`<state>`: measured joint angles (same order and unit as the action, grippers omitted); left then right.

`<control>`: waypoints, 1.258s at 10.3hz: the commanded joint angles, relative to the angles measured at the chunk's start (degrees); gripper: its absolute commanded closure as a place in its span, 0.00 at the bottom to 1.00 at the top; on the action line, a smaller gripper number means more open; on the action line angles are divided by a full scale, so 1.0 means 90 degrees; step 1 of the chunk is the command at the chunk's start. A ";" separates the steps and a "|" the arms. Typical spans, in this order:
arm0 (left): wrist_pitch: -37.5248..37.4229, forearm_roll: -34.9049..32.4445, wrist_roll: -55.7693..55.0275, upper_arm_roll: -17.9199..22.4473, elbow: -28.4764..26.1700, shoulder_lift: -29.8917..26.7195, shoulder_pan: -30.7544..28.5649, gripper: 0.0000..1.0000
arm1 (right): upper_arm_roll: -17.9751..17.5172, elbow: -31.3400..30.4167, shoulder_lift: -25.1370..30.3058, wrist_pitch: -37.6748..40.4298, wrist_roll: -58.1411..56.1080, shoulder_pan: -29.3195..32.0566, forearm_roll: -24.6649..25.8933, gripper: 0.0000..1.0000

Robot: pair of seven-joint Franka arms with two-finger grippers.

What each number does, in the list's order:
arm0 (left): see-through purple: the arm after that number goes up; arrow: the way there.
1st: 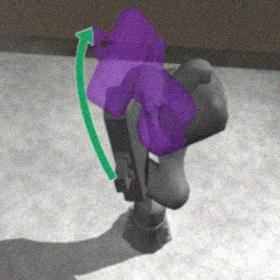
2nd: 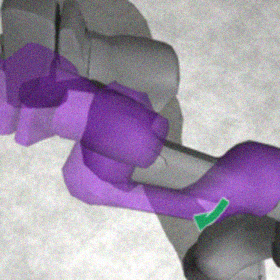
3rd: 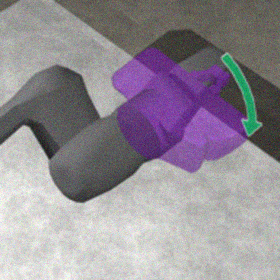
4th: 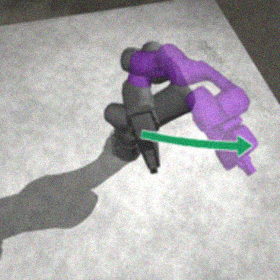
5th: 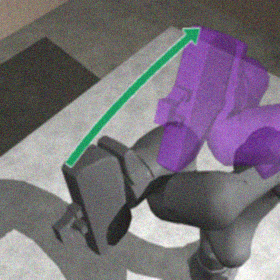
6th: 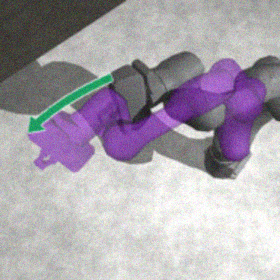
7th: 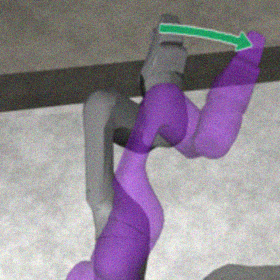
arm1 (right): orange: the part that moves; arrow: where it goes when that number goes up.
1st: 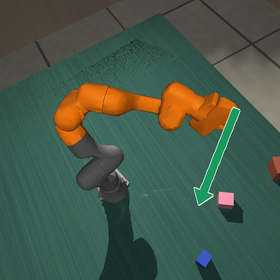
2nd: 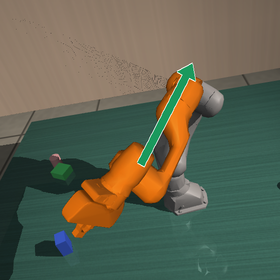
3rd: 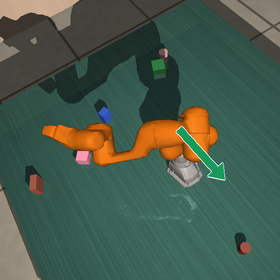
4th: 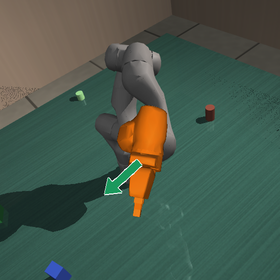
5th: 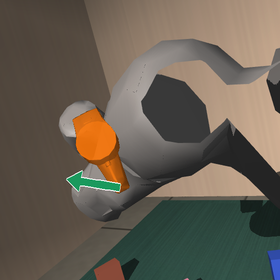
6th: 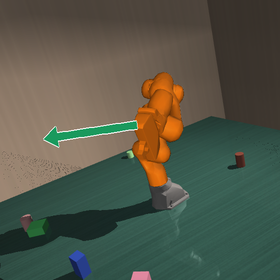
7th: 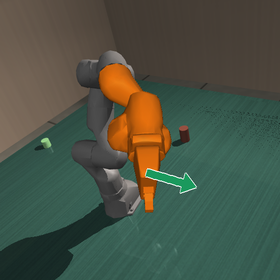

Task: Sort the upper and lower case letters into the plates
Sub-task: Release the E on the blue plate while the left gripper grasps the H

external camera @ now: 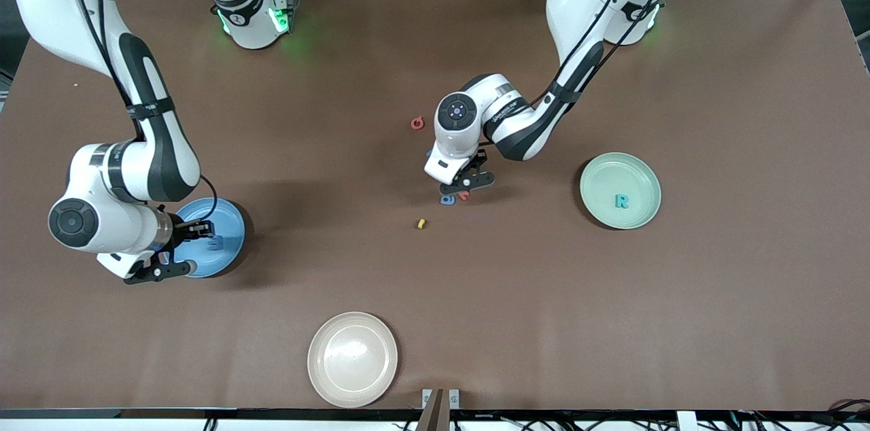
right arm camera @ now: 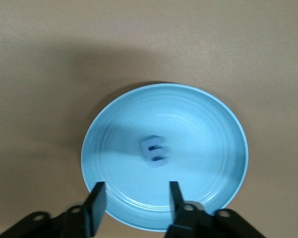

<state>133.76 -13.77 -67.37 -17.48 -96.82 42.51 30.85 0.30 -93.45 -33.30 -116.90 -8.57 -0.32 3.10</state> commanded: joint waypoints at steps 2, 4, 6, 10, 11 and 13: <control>-0.0211 -0.0052 -0.0064 0.0018 -0.0081 -0.0551 -0.0340 1.00 | -0.0121 -0.0144 0.0116 -0.0078 0.0208 0.0017 0.0017 0.00; -0.0563 -0.0052 0.0120 -0.0118 -0.0276 -0.1185 -0.0759 1.00 | -0.0131 -0.0144 0.0116 -0.0048 0.0958 -0.0324 0.0007 0.00; -0.0876 -0.0042 0.1045 -0.0420 -0.0481 -0.1675 -0.1432 1.00 | -0.0160 -0.0144 0.0116 -0.0068 0.1526 -0.0656 -0.0032 0.00; -0.1599 0.0016 0.2784 -0.0753 -0.0735 -0.2174 -0.2498 1.00 | -0.0151 0.0235 0.0000 -0.0126 0.2685 -0.1719 -0.0774 0.00; -0.1610 0.0026 0.3175 -0.0753 -0.0890 -0.2291 -0.2694 1.00 | -0.0151 0.0343 -0.0107 -0.0126 0.3174 -0.1983 -0.0774 0.00; -0.1629 0.0026 0.4180 -0.0753 -0.1184 -0.2506 -0.3201 1.00 | -0.0160 0.0635 -0.0342 -0.0126 0.4364 -0.2452 -0.0784 0.00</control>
<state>119.46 -13.83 -35.46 -23.33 -103.68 23.53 5.63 -1.37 -91.02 -33.90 -118.34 24.06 -20.18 -3.36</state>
